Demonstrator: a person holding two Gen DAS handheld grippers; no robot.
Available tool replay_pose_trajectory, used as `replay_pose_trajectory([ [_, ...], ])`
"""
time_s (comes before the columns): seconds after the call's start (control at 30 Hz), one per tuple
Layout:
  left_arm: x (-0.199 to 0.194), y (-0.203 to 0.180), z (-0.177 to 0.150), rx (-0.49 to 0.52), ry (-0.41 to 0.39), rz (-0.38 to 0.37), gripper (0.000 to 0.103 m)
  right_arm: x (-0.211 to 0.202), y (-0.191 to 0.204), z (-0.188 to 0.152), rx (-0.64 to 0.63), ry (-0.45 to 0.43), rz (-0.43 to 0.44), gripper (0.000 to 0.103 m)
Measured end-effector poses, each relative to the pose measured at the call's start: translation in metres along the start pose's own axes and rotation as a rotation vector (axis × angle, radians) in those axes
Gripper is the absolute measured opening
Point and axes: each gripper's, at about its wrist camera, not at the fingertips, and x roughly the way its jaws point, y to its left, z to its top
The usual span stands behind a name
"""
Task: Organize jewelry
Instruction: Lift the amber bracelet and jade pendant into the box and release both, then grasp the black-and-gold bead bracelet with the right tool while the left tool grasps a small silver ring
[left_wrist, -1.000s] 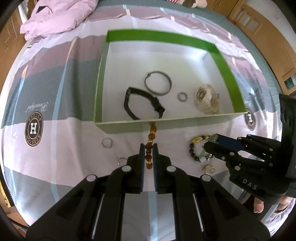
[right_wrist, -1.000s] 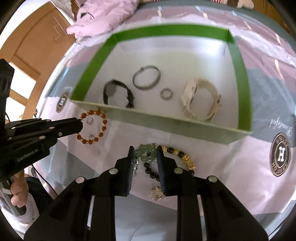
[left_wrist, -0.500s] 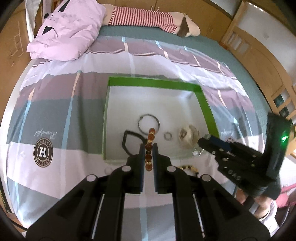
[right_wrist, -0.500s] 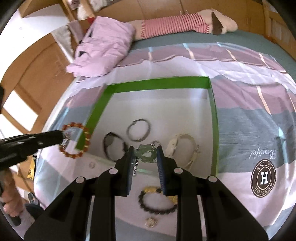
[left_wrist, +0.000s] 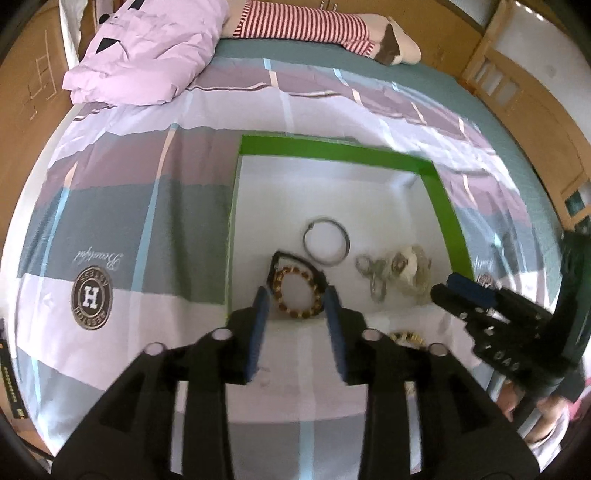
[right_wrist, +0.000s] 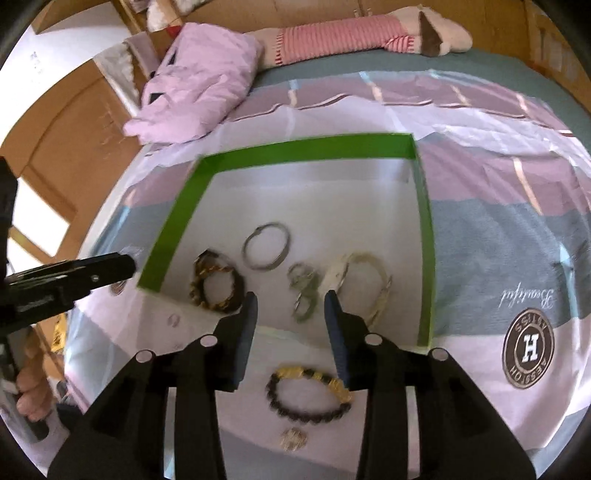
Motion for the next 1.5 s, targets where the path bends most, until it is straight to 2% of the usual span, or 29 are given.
replay_pose_trajectory([
  [0.1,0.001,0.003,-0.017,0.01,0.041,0.026,0.044,0.002,0.002,-0.009,-0.006,0.065,0.047,0.038],
  [0.2,0.021,0.015,-0.031,-0.024,0.156,0.058,0.04,0.019,0.005,-0.015,-0.022,0.145,0.044,0.038],
  [0.33,0.04,0.02,-0.039,-0.034,0.228,0.078,0.04,0.044,0.007,-0.027,-0.063,0.258,-0.102,0.038],
  [0.4,0.047,0.02,-0.042,-0.038,0.254,0.077,0.043,0.054,0.0,-0.03,-0.057,0.288,-0.179,0.038],
  [0.47,0.049,0.018,-0.042,-0.034,0.261,0.078,0.046,0.059,-0.004,-0.032,-0.059,0.301,-0.225,0.038],
  [0.53,0.052,0.017,-0.044,-0.026,0.266,0.092,0.053,0.065,-0.005,-0.036,-0.06,0.322,-0.228,0.038],
  [0.63,0.055,0.018,-0.044,-0.03,0.275,0.099,0.055,0.063,0.005,-0.039,-0.091,0.319,-0.202,0.014],
  [0.7,0.058,0.02,-0.044,-0.038,0.285,0.102,0.055,0.059,0.013,-0.039,-0.084,0.308,-0.123,0.014],
  [0.83,0.062,0.025,-0.042,-0.06,0.267,0.104,0.059,0.046,0.019,-0.033,-0.072,0.244,-0.062,0.014],
  [0.97,0.067,0.03,-0.038,-0.077,0.247,0.1,0.058,0.043,0.016,-0.034,-0.061,0.241,-0.078,0.014],
  [1.1,0.076,0.025,-0.04,-0.051,0.26,0.084,0.046,0.05,0.017,-0.035,-0.066,0.265,-0.086,0.014],
  [1.2,0.083,0.023,-0.04,-0.032,0.253,0.126,0.046,0.051,0.014,-0.037,-0.072,0.265,-0.089,0.014],
  [1.33,0.09,0.029,-0.039,-0.058,0.263,0.13,0.046,0.049,0.013,-0.037,-0.074,0.266,-0.09,0.014],
  [1.43,0.093,0.033,-0.037,-0.068,0.263,0.131,0.039,0.052,0.014,-0.035,-0.076,0.268,-0.094,0.014],
  [1.5,0.098,0.035,-0.037,-0.076,0.274,0.136,0.028,0.055,0.016,-0.036,-0.076,0.269,-0.095,0.014],
])
